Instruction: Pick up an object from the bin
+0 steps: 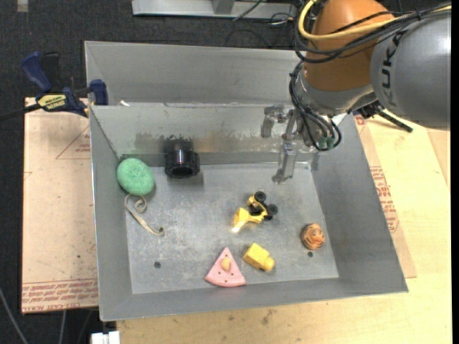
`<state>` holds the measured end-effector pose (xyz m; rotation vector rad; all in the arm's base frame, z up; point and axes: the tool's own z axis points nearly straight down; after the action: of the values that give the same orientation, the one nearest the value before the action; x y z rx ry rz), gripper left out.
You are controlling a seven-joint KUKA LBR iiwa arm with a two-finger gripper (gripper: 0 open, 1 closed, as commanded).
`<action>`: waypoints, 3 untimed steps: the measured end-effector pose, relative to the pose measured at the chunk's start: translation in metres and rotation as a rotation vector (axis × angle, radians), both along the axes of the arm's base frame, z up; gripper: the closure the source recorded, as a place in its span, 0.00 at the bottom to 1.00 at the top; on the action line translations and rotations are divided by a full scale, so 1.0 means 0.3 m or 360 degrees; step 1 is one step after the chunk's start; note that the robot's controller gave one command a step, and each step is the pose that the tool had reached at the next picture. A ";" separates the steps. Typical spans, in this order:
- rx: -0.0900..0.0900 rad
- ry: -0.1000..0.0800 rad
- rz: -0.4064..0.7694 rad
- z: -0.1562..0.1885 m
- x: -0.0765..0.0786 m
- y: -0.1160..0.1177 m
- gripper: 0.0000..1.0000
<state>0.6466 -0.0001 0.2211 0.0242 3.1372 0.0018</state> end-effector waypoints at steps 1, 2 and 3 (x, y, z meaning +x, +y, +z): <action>-0.0001 -0.0004 0.0126 -0.165 -0.033 -0.028 0.00; -0.0002 -0.0001 0.0215 -0.416 -0.217 0.016 0.00; 0.0004 0.0007 0.0222 -0.487 -0.200 -0.093 0.00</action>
Offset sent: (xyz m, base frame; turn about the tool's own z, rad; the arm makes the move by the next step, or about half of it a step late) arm -0.0886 0.0132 -0.1511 -0.1563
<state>0.5864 -0.0279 0.0751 -0.1944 3.1355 0.0059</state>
